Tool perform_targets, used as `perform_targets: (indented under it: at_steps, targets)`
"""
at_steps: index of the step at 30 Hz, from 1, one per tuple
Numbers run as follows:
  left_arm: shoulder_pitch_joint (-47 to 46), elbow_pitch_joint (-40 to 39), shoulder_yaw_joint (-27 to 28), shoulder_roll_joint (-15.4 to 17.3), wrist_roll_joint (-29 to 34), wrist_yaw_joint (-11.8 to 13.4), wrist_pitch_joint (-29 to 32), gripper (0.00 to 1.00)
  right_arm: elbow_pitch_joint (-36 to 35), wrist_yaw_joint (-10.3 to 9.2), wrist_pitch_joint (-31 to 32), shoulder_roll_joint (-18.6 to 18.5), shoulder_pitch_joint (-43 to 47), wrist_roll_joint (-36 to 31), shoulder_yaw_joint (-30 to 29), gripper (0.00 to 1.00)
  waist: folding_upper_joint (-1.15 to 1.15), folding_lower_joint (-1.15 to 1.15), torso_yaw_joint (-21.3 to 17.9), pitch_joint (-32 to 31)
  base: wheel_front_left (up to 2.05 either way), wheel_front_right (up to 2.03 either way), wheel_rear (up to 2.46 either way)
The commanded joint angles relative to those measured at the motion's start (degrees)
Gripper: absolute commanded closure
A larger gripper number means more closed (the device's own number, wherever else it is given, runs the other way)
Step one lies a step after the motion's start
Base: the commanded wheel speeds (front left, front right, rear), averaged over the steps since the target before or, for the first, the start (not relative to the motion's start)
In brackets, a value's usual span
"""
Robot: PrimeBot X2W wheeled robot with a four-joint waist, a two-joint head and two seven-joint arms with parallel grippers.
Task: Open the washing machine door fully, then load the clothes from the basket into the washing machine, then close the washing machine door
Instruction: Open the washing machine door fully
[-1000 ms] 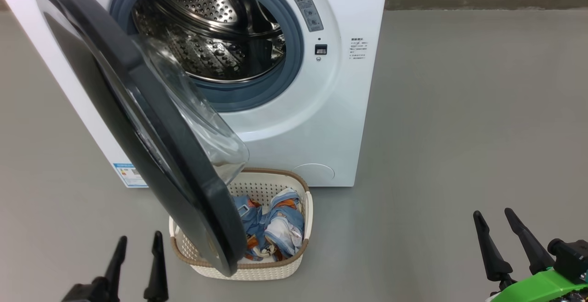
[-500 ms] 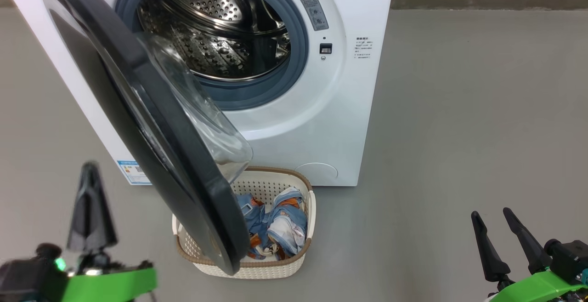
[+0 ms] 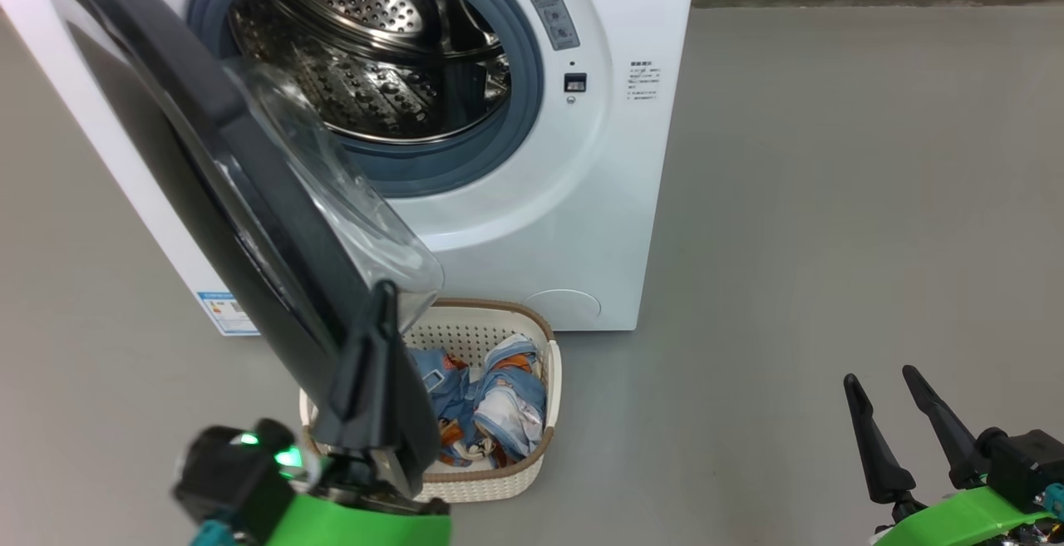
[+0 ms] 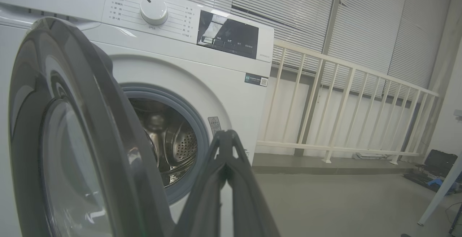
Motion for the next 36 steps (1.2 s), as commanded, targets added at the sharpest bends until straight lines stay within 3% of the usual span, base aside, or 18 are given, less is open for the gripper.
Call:
perform_targets:
  at_steps: [1,12,23,36]
  targets:
    - [-1.98,-0.01,0.87,0.3,-0.75,0.5,-0.25,1.0,-1.7,0.31,-0.7,-0.98,-0.54,-1.23,0.87,0.0,0.0,0.0,-0.32,0.15,0.0,0.0,0.0]
    - [-3.5,13.06,-3.3,0.3,-6.43,1.19,-3.16,1.0,-2.45,0.31,-0.7,0.85,0.25,-2.54,-0.06,0.0,0.0,0.0,-1.12,0.34,0.0,0.0,0.0]
    - [-5.98,23.17,-4.04,0.29,-9.6,0.9,-5.81,1.0,-2.64,0.31,-0.7,1.64,0.31,-3.18,-0.75,0.0,0.0,0.0,-0.86,0.37,0.0,0.0,0.0]
    - [-7.27,29.2,-2.46,0.41,-10.56,0.49,-7.59,1.0,-3.37,0.31,-0.7,2.03,0.52,-3.68,-0.97,0.0,0.0,0.0,0.5,0.3,0.0,0.0,0.0]
